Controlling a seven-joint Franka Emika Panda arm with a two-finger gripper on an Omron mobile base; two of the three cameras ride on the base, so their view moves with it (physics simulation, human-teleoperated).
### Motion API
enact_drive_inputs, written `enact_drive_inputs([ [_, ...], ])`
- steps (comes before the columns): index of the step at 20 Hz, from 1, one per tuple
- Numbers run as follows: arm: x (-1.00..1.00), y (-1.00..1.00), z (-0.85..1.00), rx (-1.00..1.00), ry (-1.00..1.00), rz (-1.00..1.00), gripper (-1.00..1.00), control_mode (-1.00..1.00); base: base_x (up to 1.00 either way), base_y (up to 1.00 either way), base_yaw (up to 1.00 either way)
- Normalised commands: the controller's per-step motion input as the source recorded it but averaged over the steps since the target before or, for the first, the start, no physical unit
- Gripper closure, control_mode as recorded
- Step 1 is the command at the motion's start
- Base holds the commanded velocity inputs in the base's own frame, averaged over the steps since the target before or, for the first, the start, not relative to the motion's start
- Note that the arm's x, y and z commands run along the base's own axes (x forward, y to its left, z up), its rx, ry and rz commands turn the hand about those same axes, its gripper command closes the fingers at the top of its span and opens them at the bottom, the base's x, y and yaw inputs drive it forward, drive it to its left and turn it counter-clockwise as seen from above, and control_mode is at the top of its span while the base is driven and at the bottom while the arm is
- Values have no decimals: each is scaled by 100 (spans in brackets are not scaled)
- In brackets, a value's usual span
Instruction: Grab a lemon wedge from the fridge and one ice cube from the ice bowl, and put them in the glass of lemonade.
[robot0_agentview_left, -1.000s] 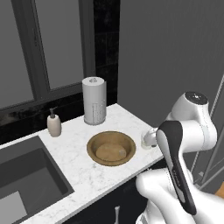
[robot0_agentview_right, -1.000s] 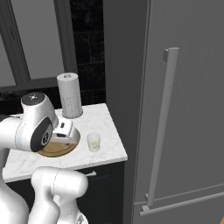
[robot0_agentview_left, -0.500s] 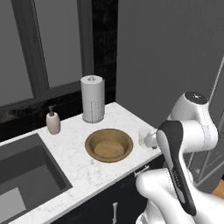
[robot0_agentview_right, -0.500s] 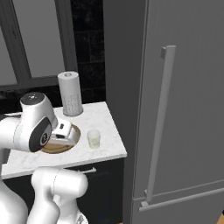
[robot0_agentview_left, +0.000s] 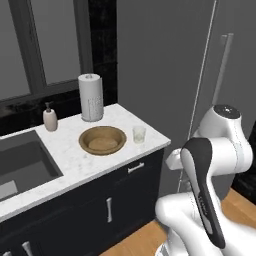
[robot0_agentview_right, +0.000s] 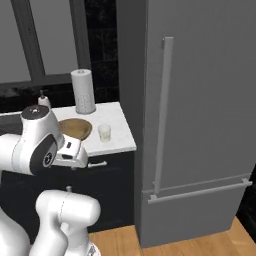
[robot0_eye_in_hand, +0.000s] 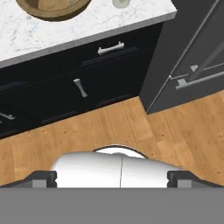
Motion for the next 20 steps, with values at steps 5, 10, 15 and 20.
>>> enact_drive_inputs([
  [5,0,0,0,0,0,0,-100,100,-3,-83,21],
  [10,0,0,0,0,0,0,-100,100,-14,-94,15],
  [15,0,0,0,0,0,0,-100,100,-17,-49,17],
  [20,0,0,0,0,0,0,-100,100,-45,-6,25],
])
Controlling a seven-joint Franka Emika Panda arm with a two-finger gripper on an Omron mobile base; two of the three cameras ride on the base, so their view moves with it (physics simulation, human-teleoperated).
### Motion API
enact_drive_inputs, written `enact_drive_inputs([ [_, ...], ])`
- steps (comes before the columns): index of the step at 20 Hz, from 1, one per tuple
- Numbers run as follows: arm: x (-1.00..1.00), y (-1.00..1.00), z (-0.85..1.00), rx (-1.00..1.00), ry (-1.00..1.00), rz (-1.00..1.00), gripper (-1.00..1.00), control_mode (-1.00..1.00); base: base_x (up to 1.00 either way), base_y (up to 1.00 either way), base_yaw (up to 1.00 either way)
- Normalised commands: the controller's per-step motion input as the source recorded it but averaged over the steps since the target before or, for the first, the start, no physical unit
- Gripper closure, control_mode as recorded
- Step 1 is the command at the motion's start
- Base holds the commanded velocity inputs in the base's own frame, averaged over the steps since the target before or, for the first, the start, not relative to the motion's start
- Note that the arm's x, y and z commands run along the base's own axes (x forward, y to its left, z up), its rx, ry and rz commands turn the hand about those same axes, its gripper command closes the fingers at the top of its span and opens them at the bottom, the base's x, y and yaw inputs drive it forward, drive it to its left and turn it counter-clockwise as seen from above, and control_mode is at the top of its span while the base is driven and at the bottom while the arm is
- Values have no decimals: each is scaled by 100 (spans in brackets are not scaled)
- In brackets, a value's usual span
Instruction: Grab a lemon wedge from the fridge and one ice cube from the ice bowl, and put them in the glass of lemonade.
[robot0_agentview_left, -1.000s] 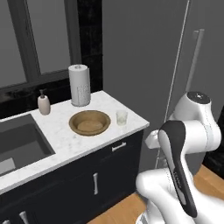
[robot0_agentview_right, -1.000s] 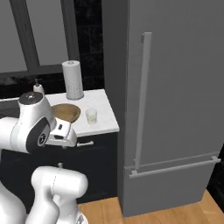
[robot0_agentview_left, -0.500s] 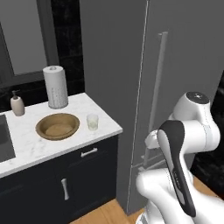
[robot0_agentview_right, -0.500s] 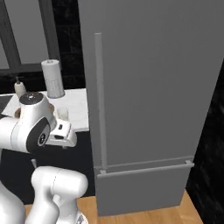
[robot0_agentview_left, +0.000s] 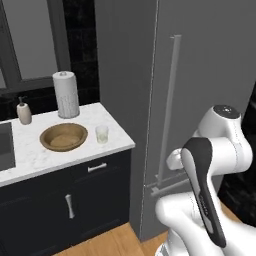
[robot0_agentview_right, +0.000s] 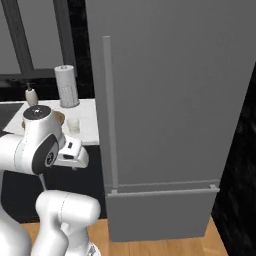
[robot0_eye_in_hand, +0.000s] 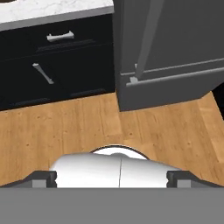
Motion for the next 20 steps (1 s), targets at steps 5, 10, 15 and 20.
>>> enact_drive_inputs([
  [5,0,0,0,0,0,0,-100,100,-67,-28,22],
  [10,0,0,0,0,0,0,-100,100,-23,-32,8],
  [15,0,0,0,0,0,0,-100,100,0,-35,3],
  [20,0,0,0,0,0,0,-100,100,0,-44,2],
])
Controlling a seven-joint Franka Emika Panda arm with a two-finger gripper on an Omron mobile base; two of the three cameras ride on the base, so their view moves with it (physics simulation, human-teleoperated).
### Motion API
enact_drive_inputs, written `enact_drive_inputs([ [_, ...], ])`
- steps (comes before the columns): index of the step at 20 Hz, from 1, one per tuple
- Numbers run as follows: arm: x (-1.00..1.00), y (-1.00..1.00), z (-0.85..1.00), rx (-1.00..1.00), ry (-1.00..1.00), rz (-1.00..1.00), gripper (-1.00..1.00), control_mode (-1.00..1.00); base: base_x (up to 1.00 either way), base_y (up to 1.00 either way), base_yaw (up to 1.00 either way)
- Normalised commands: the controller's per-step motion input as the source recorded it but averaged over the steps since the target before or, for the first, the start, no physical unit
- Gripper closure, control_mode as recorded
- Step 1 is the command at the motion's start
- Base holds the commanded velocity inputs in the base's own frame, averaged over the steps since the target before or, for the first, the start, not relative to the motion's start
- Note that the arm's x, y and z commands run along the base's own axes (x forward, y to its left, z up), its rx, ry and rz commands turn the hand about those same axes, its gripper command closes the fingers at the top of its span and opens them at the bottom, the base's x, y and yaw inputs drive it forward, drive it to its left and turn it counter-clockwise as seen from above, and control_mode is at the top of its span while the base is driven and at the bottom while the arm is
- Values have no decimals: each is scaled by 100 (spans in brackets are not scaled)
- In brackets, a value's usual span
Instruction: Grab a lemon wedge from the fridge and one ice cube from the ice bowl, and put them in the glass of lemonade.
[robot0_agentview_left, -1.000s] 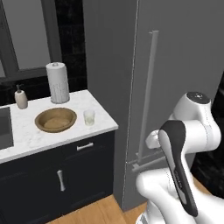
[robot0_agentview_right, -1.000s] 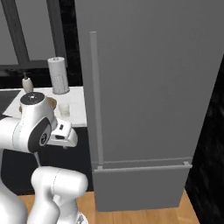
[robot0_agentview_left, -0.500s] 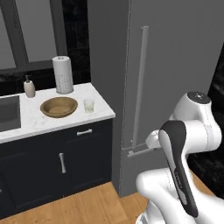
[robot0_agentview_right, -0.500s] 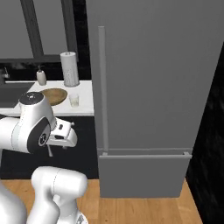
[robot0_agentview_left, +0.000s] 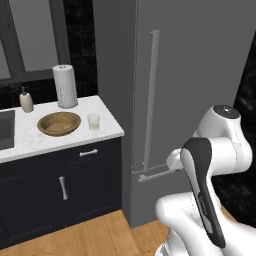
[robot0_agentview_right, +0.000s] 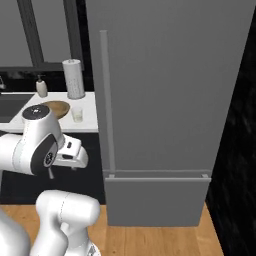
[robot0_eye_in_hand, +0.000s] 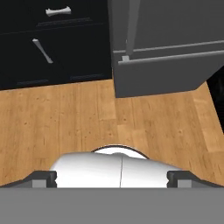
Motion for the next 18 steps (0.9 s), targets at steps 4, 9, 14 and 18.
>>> enact_drive_inputs([
  [4,0,0,0,0,0,0,-100,100,0,-21,2],
  [9,0,0,0,0,0,0,-100,-100,0,0,1],
  [14,7,0,-1,0,-3,0,-100,-100,0,0,0],
  [18,67,0,-31,0,-22,0,-100,-100,0,0,0],
])
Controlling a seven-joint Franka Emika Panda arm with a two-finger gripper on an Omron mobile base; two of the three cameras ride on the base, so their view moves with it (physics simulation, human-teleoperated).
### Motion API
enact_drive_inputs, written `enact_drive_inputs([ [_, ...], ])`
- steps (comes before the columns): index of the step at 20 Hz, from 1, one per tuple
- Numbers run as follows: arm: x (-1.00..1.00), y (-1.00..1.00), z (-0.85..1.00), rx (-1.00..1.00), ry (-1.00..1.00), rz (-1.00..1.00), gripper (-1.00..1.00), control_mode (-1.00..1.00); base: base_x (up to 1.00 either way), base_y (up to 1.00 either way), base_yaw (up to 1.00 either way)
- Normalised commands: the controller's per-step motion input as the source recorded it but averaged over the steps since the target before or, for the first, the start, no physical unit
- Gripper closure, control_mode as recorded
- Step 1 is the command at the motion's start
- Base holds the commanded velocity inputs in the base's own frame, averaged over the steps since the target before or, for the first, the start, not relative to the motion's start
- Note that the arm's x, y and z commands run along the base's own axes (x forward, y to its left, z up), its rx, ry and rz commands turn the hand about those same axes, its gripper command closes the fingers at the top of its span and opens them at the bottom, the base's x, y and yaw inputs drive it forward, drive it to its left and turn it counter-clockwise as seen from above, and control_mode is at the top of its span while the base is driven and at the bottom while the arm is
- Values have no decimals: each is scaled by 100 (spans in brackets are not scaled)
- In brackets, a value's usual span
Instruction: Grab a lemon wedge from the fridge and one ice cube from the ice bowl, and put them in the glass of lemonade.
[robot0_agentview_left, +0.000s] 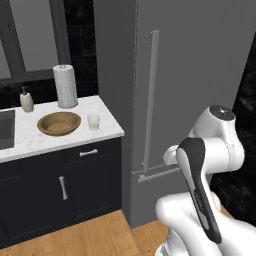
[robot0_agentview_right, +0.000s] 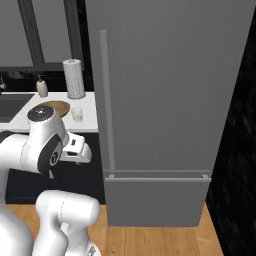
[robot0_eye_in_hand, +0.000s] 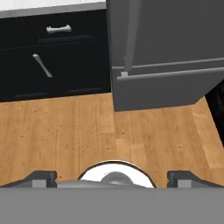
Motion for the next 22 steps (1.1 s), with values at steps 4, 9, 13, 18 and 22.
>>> enact_drive_inputs([
  [4,93,-11,-6,0,-17,0,-100,-100,0,0,0],
  [9,76,-34,0,0,-8,0,-100,-100,0,0,0],
  [13,72,-13,0,2,-5,0,-100,-100,0,0,0],
  [18,83,0,0,1,-6,3,-100,-100,0,0,0],
  [22,62,0,0,0,-19,7,-100,-100,0,0,0],
])
